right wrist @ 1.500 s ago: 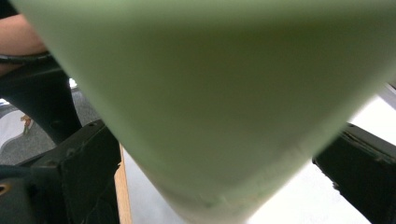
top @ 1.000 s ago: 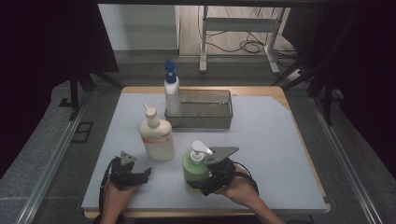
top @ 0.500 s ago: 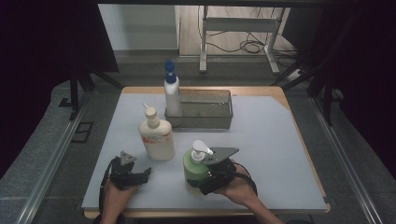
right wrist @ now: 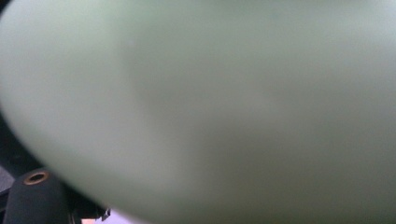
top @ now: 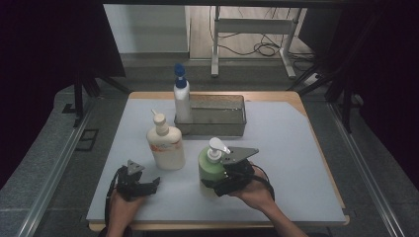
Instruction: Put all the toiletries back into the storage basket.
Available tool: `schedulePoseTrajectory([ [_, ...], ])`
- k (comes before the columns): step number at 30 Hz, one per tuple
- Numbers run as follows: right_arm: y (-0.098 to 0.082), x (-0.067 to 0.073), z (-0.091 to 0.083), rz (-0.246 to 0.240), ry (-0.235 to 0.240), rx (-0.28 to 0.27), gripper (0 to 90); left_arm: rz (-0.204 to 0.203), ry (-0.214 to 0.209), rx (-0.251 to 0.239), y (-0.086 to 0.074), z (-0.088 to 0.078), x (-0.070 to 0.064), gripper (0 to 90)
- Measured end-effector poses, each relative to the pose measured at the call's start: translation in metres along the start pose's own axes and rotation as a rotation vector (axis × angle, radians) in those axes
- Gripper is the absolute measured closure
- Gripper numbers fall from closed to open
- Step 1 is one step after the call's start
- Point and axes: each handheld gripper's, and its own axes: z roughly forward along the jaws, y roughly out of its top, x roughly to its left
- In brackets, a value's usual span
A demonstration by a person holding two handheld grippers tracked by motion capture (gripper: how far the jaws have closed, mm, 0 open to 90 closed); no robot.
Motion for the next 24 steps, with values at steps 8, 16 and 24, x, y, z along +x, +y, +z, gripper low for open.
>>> schedulePoseTrajectory([
  [8, 0.007, -0.012, -0.001, 0.029, -0.030, -0.021, 11.9, -0.001, 0.000, -0.001, 0.000, 0.000, 0.000, 12.3],
  [16, 0.021, -0.027, -0.002, 0.042, -0.067, -0.035, 11.9, -0.001, 0.000, -0.002, 0.000, 0.000, 0.000, 12.3],
  [24, 0.029, -0.040, 0.005, 0.058, -0.095, -0.035, 11.9, -0.001, 0.000, -0.002, 0.000, 0.000, 0.000, 12.3],
])
